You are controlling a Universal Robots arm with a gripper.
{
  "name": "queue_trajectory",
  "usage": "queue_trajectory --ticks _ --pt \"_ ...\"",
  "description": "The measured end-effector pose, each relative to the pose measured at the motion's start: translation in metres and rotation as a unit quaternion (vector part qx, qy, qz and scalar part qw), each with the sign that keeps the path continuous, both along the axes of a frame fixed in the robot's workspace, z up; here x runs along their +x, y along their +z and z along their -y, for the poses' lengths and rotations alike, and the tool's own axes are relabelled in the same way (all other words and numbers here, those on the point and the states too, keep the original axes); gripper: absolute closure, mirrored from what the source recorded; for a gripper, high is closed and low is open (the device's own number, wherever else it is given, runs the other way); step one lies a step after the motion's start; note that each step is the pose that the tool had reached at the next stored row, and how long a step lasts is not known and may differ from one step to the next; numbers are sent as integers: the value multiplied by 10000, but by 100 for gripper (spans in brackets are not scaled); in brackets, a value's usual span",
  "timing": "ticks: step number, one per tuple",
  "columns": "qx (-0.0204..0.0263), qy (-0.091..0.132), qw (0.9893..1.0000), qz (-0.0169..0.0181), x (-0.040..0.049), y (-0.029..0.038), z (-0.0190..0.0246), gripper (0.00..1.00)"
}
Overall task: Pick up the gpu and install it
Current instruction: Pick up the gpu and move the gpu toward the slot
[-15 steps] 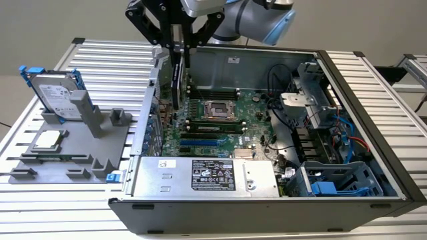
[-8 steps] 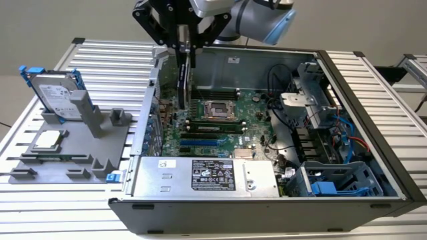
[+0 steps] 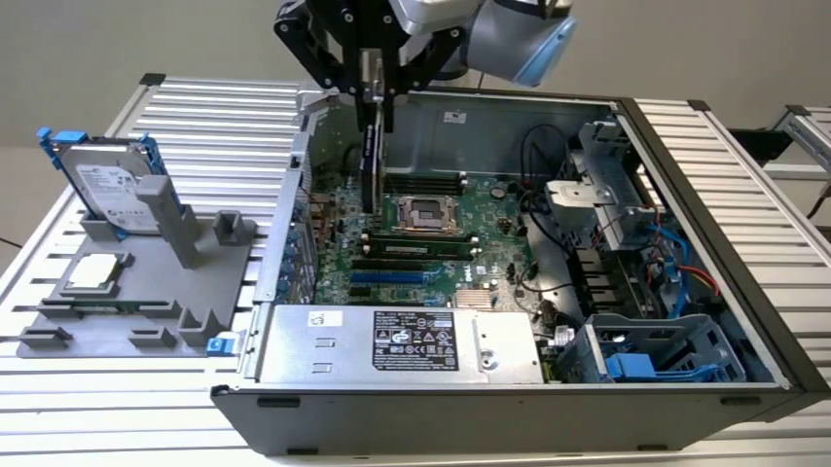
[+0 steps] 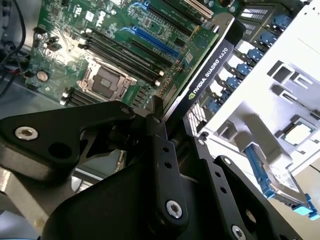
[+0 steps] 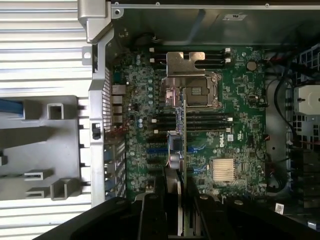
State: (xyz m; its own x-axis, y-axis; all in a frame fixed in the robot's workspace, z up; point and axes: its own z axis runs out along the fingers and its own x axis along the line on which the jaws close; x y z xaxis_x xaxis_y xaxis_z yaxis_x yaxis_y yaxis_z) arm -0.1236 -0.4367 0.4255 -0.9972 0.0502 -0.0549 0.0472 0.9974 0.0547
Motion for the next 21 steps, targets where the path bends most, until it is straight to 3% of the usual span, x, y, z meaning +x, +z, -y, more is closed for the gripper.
queue_trajectory --ticks 21 --pt "0 0 10000 0 278 0 0 100"
